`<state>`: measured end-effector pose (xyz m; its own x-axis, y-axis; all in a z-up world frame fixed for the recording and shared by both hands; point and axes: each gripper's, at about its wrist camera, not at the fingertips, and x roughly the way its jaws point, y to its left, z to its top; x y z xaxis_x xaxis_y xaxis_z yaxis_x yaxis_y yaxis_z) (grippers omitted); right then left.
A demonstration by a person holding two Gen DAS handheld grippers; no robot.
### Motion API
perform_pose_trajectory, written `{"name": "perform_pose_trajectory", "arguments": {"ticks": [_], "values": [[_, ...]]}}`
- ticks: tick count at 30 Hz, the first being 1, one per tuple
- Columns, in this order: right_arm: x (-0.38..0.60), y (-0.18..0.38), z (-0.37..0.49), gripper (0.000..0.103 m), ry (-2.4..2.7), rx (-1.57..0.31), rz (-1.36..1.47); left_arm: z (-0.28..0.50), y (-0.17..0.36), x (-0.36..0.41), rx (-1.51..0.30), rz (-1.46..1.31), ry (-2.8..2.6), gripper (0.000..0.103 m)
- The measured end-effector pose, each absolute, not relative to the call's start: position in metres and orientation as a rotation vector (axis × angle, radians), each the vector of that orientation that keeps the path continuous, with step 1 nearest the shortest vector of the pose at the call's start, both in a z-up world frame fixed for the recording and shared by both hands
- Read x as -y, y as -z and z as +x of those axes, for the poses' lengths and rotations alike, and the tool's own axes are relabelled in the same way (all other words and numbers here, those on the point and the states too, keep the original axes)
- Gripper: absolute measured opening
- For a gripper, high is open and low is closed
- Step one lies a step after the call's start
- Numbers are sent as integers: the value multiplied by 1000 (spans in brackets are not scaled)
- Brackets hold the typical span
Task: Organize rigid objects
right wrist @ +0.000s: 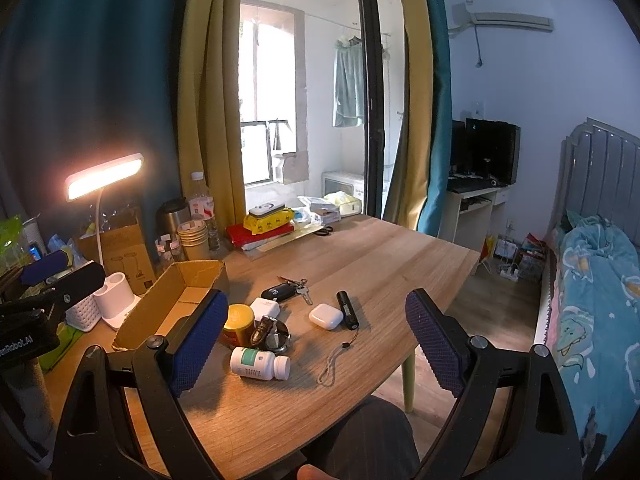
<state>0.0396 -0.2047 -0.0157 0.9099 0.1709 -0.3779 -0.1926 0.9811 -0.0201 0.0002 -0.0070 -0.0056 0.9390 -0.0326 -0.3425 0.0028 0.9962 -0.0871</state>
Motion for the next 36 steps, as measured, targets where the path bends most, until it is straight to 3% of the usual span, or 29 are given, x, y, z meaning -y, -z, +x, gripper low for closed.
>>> {"name": "perform_pose_trajectory", "arguments": {"ticks": [36], "values": [[206, 21, 37, 92, -183, -373, -53, 2, 5, 4, -353, -87, 17, 91]]}}
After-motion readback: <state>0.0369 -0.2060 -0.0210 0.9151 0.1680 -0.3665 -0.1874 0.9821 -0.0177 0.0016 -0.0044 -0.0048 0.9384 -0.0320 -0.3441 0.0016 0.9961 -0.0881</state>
